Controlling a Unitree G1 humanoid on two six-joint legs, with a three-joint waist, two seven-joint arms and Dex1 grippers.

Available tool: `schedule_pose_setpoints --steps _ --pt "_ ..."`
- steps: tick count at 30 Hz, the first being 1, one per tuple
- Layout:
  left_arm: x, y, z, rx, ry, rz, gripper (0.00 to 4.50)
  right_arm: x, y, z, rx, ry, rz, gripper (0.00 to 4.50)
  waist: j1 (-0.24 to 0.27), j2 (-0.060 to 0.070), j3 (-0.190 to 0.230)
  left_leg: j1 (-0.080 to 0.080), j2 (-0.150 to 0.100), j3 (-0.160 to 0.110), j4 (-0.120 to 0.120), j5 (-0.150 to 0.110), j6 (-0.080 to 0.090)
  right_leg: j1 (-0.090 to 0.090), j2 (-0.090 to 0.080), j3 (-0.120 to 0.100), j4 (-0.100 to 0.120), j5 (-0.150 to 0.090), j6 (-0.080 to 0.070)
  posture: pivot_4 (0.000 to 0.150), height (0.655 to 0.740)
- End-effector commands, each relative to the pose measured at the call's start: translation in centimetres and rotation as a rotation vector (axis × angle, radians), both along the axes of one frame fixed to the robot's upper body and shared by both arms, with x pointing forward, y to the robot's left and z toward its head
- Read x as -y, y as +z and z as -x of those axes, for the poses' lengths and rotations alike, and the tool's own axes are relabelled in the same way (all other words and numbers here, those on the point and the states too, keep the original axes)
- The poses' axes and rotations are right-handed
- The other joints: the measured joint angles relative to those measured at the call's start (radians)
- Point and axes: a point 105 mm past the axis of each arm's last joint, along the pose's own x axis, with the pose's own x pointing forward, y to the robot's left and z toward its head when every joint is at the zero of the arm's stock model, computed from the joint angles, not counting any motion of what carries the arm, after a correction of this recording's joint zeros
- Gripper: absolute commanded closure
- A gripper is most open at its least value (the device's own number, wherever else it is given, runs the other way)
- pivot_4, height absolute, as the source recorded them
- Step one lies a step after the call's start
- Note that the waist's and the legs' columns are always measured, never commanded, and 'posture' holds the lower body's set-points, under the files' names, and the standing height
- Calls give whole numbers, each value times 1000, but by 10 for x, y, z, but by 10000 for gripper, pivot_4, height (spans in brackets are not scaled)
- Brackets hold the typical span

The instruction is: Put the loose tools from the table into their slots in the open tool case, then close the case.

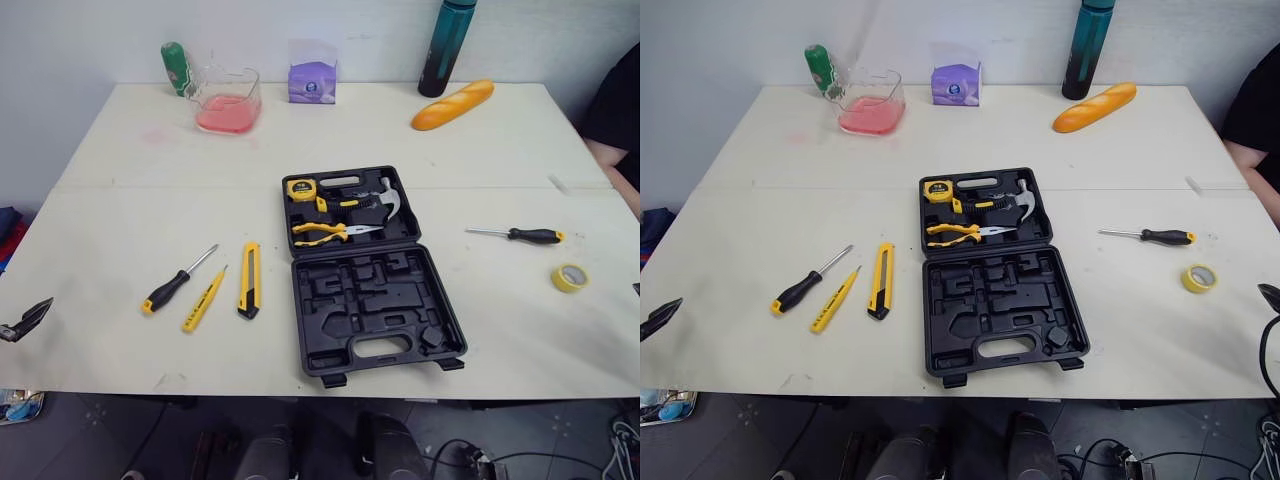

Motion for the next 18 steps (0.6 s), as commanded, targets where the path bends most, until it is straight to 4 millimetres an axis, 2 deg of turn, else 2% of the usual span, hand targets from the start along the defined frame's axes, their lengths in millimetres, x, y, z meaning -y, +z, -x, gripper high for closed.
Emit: schedule_pose_setpoints --steps 1,18 --pt "2 16 2 37 -20 -21 301 0 3 -1 23 -1 -8 0 0 0 0 0 0 0 0 0 0 0 0 0 0 0 0 1500 7349" --pt "13 19 5 30 -48 30 301 -4 -11 -6 -7 9 -23 0 -1 0 0 -1 2 4 0 0 0 -3 1 4 1 0 -1 1500 7349"
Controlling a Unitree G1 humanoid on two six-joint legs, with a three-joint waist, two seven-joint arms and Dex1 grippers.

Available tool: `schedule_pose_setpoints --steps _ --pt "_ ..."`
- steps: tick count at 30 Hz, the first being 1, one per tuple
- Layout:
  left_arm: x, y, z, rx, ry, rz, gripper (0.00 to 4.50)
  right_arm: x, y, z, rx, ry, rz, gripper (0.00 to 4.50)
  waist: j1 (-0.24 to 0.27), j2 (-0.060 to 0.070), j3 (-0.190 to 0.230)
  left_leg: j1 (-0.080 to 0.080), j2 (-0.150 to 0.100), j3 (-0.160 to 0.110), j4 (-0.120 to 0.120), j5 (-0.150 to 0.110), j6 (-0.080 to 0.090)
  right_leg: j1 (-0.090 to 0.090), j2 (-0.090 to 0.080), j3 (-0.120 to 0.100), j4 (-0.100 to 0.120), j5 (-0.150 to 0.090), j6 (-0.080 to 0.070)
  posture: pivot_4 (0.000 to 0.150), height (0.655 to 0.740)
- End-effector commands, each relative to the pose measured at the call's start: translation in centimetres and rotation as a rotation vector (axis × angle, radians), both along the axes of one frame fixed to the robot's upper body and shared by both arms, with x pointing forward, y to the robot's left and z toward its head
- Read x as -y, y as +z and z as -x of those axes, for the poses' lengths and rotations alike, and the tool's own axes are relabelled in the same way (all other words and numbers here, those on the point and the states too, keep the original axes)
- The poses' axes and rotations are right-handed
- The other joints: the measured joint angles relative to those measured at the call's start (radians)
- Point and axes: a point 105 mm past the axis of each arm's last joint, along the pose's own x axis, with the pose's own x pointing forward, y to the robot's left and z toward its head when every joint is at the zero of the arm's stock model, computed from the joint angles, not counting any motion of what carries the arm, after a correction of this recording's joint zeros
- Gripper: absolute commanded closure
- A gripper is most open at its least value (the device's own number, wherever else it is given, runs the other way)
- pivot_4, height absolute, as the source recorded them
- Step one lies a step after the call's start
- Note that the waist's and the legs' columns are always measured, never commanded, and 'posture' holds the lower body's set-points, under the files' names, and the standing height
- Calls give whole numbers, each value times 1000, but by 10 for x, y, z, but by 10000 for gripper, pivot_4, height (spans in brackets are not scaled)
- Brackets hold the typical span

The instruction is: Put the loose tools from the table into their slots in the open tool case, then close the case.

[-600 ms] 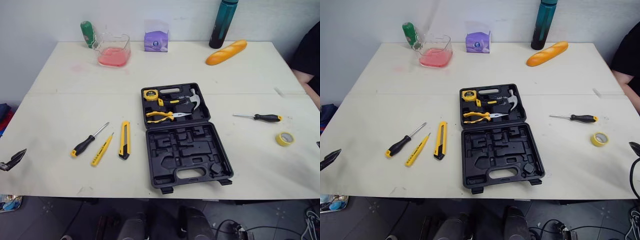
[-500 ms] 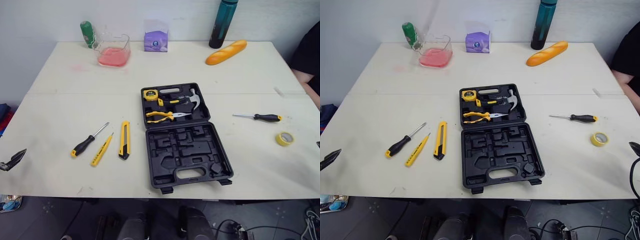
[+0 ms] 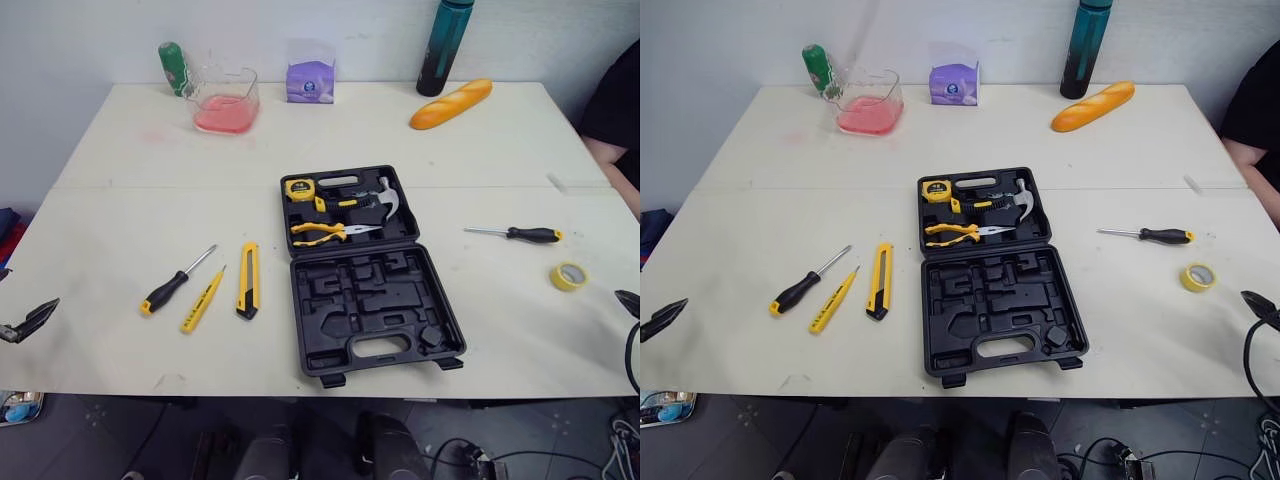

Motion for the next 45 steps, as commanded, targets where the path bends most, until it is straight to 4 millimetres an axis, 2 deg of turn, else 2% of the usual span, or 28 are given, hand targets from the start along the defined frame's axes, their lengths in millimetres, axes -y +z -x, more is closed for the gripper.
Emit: schedule_pose_setpoints --steps 1,13,20,25,29,30,33,34,38,40,41,45 --pt "0 13 3 48 3 -3 301 2 10 0 36 0 19 0 0 0 0 0 0 0 0 0 0 0 0 0 0 0 0 1500 7349" --pt "5 14 2 58 0 7 301 -4 8 -5 39 22 15 0 0 0 0 0 1 4 0 0 0 -2 1 4 0 0 0 1500 7349" --pt "24 13 -4 42 -65 21 301 -12 7 -10 40 67 -48 0 0 0 0 0 2 6 1 -1 0 -2 2 8 0 1 -1 1500 7349" --pt "66 24 -25 73 -200 35 301 -41 12 -28 37 210 -95 0 1 0 0 0 3 6 2 -1 0 -2 2 9 0 1 -1 1500 7349" --pt "111 23 -43 54 -318 56 301 -78 9 -45 9 355 -121 0 3 0 0 0 4 6 4 -1 0 -2 3 11 3 1 -2 1500 7349" --pt "117 22 -46 46 -330 58 301 -84 8 -47 3 373 -115 0 3 0 0 0 4 6 4 -1 -1 -2 3 11 3 1 -2 1500 7349" --pt "157 17 -62 31 -394 119 8330 -119 4 -61 -12 473 -150 7997 5 0 0 -1 4 6 4 -1 -1 -3 4 10 3 1 -2 1500 7349" --pt "168 16 -66 22 -415 140 12536 -127 0 -63 -24 490 -155 12788 6 0 0 -1 4 6 5 -1 -1 -3 5 10 3 1 -2 1500 7349" --pt "192 12 -75 -14 -441 179 31791 -143 -10 -68 -70 522 -165 34046 10 0 0 -2 4 6 10 -2 0 -3 8 10 5 1 -2 1500 7349" --pt "214 1 -84 -74 -469 223 42129 -159 -15 -80 -75 539 -150 44846 14 0 0 -3 5 6 11 -2 0 -3 11 10 5 1 -2 1500 7349" --pt "221 -3 -87 -98 -473 242 44507 -165 -17 -85 -75 542 -137 45000 14 -1 0 -3 5 6 12 -2 0 -3 13 10 5 2 -2 1500 7349" --pt "249 -14 -89 -149 -544 233 44507 -181 -17 -103 -72 528 -129 45000 16 -1 0 -3 8 7 14 -2 -2 -3 17 12 5 4 -2 1500 7349"
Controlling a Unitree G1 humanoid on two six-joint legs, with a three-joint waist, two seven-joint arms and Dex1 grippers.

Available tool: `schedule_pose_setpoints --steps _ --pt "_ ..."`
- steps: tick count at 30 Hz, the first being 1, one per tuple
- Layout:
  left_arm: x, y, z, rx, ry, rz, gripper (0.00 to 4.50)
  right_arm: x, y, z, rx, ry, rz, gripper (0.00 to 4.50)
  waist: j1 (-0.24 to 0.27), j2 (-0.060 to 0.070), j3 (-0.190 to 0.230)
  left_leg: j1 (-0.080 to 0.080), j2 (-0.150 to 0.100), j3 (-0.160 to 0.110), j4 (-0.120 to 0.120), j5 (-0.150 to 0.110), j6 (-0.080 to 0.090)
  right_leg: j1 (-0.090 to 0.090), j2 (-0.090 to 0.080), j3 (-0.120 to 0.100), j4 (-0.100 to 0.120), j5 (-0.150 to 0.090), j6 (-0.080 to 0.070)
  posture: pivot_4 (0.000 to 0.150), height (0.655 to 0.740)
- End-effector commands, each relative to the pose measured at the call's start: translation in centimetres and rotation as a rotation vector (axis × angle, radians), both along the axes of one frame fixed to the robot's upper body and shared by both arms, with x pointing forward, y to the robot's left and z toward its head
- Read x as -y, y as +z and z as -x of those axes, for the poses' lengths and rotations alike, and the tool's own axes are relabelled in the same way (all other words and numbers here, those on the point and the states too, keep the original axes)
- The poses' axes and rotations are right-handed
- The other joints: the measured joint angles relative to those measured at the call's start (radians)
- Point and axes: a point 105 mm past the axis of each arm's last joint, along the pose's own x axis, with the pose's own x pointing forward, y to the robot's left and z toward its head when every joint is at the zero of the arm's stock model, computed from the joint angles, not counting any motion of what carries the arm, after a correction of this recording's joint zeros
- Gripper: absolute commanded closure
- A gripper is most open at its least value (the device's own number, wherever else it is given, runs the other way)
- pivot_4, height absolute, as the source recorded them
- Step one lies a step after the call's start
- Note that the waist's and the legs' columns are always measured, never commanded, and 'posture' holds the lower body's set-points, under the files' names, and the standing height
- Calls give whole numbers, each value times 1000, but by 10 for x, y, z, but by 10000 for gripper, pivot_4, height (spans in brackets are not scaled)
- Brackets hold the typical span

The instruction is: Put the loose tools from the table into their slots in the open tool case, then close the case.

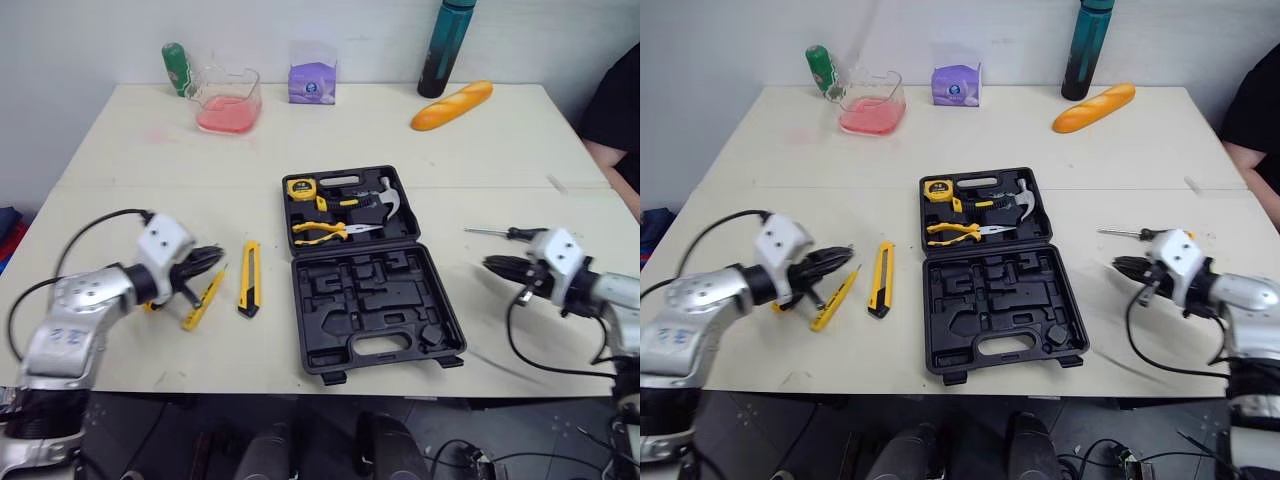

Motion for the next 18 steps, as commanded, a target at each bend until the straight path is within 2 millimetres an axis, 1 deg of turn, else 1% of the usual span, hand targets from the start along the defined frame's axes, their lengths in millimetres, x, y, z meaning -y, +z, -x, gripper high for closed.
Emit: schedule_pose_setpoints --steps 1,3,6,8,13,18 --pt "16 -3 -4 -2 -25 -29 44507 -8 9 -15 31 -24 27 45000 5 0 0 0 1 0 0 0 0 -1 1 0 0 0 0 1500 7349" --pt "26 -6 -9 -26 -22 1 44507 -16 9 -20 36 -9 44 45000 11 0 0 -2 1 0 0 0 0 -1 2 0 -1 0 0 1500 7349" --pt "39 -10 -11 -56 -51 7 44507 -26 10 -28 45 -3 50 45000 14 0 0 -3 2 0 2 0 0 -1 2 0 -1 0 -1 1500 7349" --pt "50 -20 -14 -94 -70 -12 44507 -38 11 -38 53 -2 57 45000 14 0 0 -3 1 0 3 0 0 -1 2 0 -1 0 -1 1500 7349" --pt "57 -26 -24 -128 -50 -23 44507 -55 13 -49 51 19 79 45000 13 0 0 -3 1 0 2 0 0 -1 2 0 -1 0 -1 1500 7349" --pt "69 -27 -28 -145 -78 -14 44507 -69 17 -49 51 64 61 45000 13 0 0 -3 1 0 3 0 0 -1 2 -1 -1 0 -1 1500 7349"
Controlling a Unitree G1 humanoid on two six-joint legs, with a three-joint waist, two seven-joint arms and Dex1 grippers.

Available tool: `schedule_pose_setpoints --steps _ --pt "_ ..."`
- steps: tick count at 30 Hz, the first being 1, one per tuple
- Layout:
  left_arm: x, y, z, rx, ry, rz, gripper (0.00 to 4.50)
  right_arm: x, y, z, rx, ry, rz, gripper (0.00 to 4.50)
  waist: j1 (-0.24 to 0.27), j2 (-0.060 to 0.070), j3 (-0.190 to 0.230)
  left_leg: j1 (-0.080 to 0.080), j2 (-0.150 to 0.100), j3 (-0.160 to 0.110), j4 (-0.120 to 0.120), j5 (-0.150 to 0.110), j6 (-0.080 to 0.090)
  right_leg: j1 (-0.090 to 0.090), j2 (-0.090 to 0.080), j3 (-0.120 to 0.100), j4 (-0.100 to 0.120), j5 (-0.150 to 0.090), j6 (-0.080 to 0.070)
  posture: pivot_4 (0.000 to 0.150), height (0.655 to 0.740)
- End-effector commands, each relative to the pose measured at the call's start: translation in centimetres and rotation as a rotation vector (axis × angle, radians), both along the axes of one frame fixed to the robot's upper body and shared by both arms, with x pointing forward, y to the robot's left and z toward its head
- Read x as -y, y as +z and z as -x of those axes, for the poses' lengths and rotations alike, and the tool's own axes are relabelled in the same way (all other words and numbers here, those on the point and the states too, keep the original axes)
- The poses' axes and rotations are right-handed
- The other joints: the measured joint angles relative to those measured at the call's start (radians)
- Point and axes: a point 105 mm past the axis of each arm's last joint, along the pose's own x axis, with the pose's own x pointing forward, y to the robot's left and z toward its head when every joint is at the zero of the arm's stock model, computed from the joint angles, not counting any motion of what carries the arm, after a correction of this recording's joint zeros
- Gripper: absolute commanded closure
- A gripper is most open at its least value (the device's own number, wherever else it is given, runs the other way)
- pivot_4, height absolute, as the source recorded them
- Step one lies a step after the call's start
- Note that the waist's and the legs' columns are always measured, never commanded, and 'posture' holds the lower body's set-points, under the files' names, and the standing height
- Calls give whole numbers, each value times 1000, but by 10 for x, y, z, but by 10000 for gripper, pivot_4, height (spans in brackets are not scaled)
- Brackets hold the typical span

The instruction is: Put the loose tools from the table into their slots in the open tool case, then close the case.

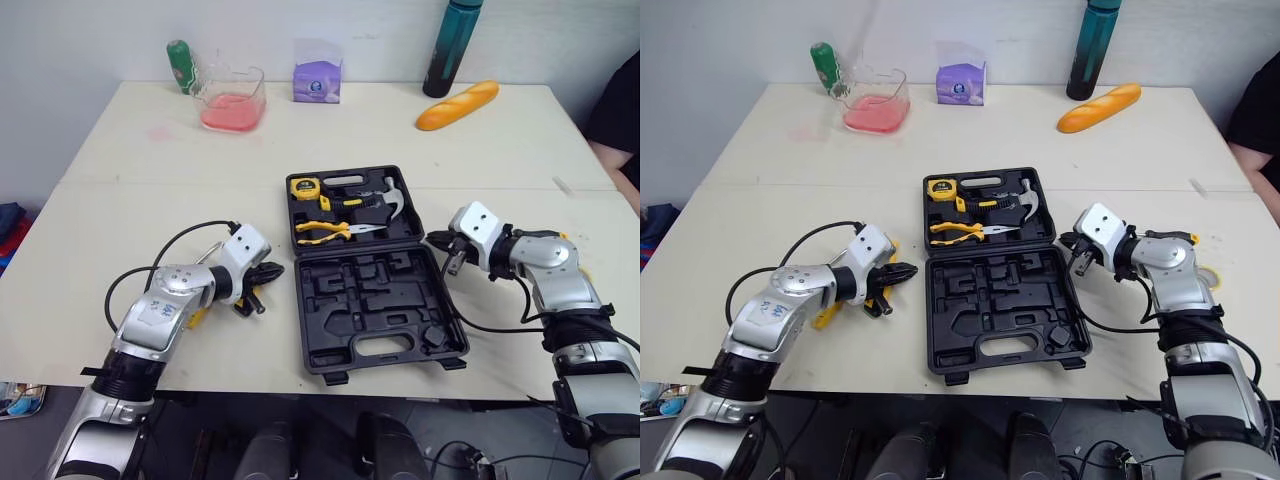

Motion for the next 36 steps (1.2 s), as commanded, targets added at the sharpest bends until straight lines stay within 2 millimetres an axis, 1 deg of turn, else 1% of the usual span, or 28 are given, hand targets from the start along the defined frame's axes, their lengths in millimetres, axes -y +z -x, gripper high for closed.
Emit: schedule_pose_setpoints --steps 1,3,8,11,15,18,20,22,24,26,32,36 --pt "8 1 -2 0 -25 -13 44507 -11 11 -1 19 39 -23 45000 0 0 0 0 0 0 0 0 0 0 0 0 0 0 0 1500 7349" --pt "10 1 -3 4 -39 -23 44507 -14 11 0 10 52 -22 45000 0 0 0 0 0 0 0 0 0 0 0 0 0 0 0 1500 7349" --pt "16 9 -9 26 -43 5 44507 -17 12 5 4 71 -21 45000 0 0 0 0 0 0 1 0 0 0 0 0 0 0 0 1500 7349" --pt "18 9 -13 34 -44 2 44507 -20 12 8 -1 93 -29 45000 -2 0 0 0 0 0 0 0 0 0 0 0 0 0 0 1500 7349" --pt "27 10 -21 42 -53 9 44507 -25 9 14 -14 130 -17 45000 0 0 0 0 0 0 0 0 0 0 0 0 0 0 0 1500 7349" --pt "32 9 -21 38 -81 3 44507 -24 10 14 -5 119 -7 45000 1 0 0 0 0 0 1 0 0 0 0 0 1 0 0 1500 7349" --pt "35 9 -20 40 -108 -4 44507 -24 11 16 -4 122 -13 45000 1 0 0 0 0 0 1 0 0 0 0 0 1 0 0 1500 7349" --pt "43 11 -15 43 -154 0 44507 -25 12 22 -8 139 -16 45000 3 0 0 0 0 0 1 0 0 0 0 0 0 0 0 1500 7349" --pt "52 12 -9 56 -220 5 44507 -24 13 29 -17 156 -12 45000 5 0 0 -1 0 0 0 0 0 0 0 -1 0 0 0 1500 7349" --pt "57 9 -3 58 -266 -15 44507 -19 13 38 -34 164 -1 45000 9 0 0 -1 0 0 1 0 0 0 0 -1 -1 0 0 1500 7349" --pt "61 4 4 42 -304 -25 44507 -5 11 60 -75 137 8 45000 28 0 0 -2 -1 -1 1 0 0 0 0 -1 -1 0 0 1500 7349" --pt "60 1 7 38 -313 -39 44507 0 7 67 -102 119 4 45000 28 0 0 -2 -1 -1 1 0 0 0 0 -1 -1 0 1 1500 7349"
